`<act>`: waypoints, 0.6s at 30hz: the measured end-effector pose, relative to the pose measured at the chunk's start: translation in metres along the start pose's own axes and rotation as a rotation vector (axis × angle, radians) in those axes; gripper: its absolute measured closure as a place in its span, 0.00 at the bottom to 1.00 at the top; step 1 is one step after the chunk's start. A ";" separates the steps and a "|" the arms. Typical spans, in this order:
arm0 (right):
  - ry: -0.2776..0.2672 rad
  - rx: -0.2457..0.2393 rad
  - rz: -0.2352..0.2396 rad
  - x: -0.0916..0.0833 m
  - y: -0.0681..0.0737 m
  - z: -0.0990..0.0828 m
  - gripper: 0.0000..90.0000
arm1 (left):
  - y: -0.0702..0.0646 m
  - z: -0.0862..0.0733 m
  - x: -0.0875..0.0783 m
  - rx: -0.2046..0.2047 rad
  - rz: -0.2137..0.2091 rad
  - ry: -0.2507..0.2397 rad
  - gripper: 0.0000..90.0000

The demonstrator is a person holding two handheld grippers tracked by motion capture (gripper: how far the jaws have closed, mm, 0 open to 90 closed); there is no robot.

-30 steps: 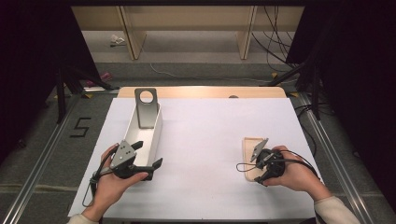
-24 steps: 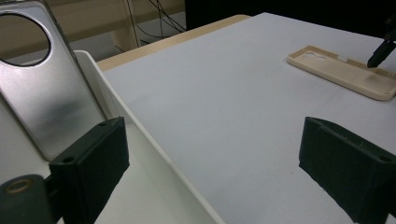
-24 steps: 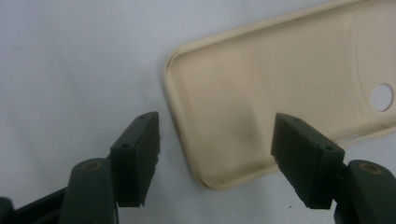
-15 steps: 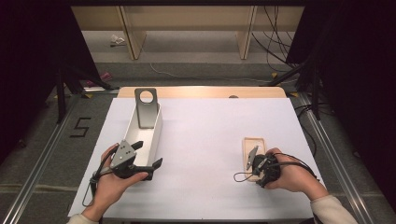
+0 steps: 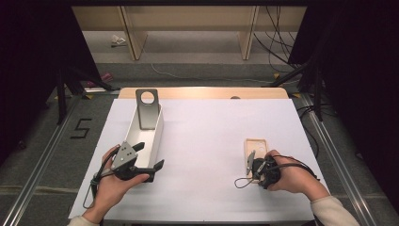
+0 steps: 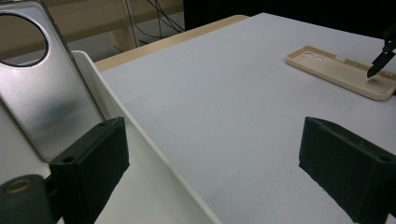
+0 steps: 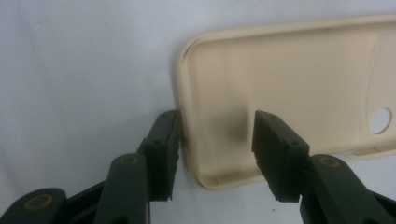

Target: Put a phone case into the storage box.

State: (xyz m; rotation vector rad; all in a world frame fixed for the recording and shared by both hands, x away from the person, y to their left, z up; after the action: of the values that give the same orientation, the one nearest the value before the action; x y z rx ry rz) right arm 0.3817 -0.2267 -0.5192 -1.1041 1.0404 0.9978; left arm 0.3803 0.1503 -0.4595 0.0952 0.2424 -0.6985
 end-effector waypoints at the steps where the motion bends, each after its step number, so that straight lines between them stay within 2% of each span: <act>1: 0.005 -0.004 0.000 0.000 0.000 0.000 0.59 | 0.000 0.000 0.000 0.000 0.000 0.000 0.09; 8: -0.004 -0.025 0.013 0.001 0.001 0.001 0.64 | -0.001 0.000 0.000 -0.005 -0.003 0.002 0.09; 18: 0.006 -0.069 0.057 0.001 0.007 0.002 0.82 | -0.001 0.000 0.001 -0.004 -0.005 0.002 0.09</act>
State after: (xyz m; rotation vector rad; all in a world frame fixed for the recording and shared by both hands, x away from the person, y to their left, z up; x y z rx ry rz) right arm 0.3750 -0.2240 -0.5210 -1.1395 1.0537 1.0833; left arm 0.3797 0.1491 -0.4601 0.0914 0.2457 -0.7034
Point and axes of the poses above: each handheld gripper's, and its own axes: x roughly forward along the jaws, z roughly out of its top, y roughly to its left, the point moved 7 cm from there along x, roughly forward along the jaws, and after that the axes turned 8 degrees about -y, right-handed, at the moved point
